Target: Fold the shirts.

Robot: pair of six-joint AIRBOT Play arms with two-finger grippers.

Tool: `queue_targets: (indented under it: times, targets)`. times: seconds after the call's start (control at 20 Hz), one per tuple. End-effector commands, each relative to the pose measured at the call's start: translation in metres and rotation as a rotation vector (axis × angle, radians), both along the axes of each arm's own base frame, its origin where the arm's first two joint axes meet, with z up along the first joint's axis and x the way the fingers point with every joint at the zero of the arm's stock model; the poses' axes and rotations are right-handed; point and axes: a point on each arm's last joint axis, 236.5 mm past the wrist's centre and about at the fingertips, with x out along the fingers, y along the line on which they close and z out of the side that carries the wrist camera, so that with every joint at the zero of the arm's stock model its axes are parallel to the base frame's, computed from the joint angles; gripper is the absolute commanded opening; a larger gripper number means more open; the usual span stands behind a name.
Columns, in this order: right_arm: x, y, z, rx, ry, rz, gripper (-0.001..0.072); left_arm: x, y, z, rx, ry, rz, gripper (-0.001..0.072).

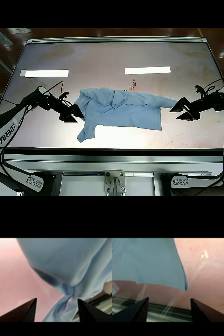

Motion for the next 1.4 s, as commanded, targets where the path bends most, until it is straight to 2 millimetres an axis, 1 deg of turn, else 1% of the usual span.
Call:
queue_targets:
  times: [0.0, 0.05, 0.1, 0.15, 0.2, 0.25, 0.3, 0.35, 0.45, 0.55, 0.65, 0.8, 0.85, 1.0, 1.1, 1.2, 1.3, 1.35]
  targets:
    - [-0.001, 0.014, -0.001, 0.016, 0.003, 0.031, 0.063, 0.027, -0.015, -0.007, -0.028, -0.076, 0.107, 0.0575]
    - [-0.001, 0.016, -0.001, 0.016, 0.001, 0.038, 0.063, 0.032, -0.016, -0.007, -0.029, -0.088, 0.123, 0.0445]
    - [0.0, 0.018, -0.001, 0.016, 0.0, 0.042, 0.063, 0.034, -0.016, -0.008, -0.024, -0.096, 0.131, 0.0375]
    - [0.0, 0.019, -0.001, 0.015, 0.001, 0.047, 0.0631, 0.036, -0.017, -0.01, -0.017, -0.092, 0.145, 0.0371]
    - [0.0, 0.021, -0.001, 0.016, 0.002, 0.051, 0.063, 0.036, -0.018, -0.013, -0.012, -0.078, 0.162, 0.0262]
    - [-0.001, 0.021, -0.002, 0.012, 0.007, 0.052, 0.063, 0.036, -0.018, -0.014, -0.012, -0.072, 0.165, 0.0063]
    - [-0.003, 0.02, -0.003, 0.0, 0.018, 0.053, 0.063, 0.036, -0.018, -0.014, -0.012, -0.072, 0.164, 0.0037]
    - [-0.006, 0.02, -0.006, -0.015, 0.032, 0.058, 0.0631, 0.036, -0.017, -0.012, -0.015, -0.073, 0.162, 0.0036]
    - [-0.018, 0.022, -0.017, -0.016, 0.077, 0.065, 0.0631, 0.037, -0.012, -0.004, -0.023, -0.089, 0.154, 0.0036]
    - [-0.027, 0.027, -0.033, -0.004, 0.101, 0.043, 0.0631, 0.041, -0.005, 0.007, -0.03, -0.126, 0.146, 0.0036]
    - [-0.025, 0.031, -0.047, 0.006, 0.094, -0.014, 0.0631, 0.042, 0.0, 0.02, -0.038, -0.154, 0.139, 0.0036]
    - [-0.013, 0.035, -0.057, 0.016, 0.054, -0.077, 0.0631, 0.04, 0.001, 0.035, -0.054, -0.214, 0.079, 0.0036]
    - [-0.013, 0.037, -0.061, 0.027, 0.057, -0.09, 0.0631, 0.039, 0.001, 0.039, -0.056, -0.223, 0.071, 0.0036]
    - [-0.024, 0.042, -0.079, 0.058, 0.132, -0.082, 0.0631, 0.04, 0.0, 0.046, -0.057, -0.243, 0.07, 0.0036]
    - [-0.025, 0.044, -0.086, 0.071, 0.154, -0.087, 0.0631, 0.041, 0.0, 0.051, -0.057, -0.254, 0.069, 0.0036]
    - [-0.025, 0.051, -0.091, 0.077, 0.163, -0.078, 0.0631, 0.042, 0.0, 0.057, -0.058, -0.282, 0.054, 0.0036]
    - [-0.025, 0.064, -0.097, 0.069, 0.168, -0.043, 0.0629, 0.044, 0.0, 0.068, -0.058, -0.315, 0.051, 0.0036]
    - [-0.024, 0.074, -0.102, 0.065, 0.166, -0.018, 0.0538, 0.044, 0.001, 0.075, -0.057, -0.337, 0.044, 0.0036]
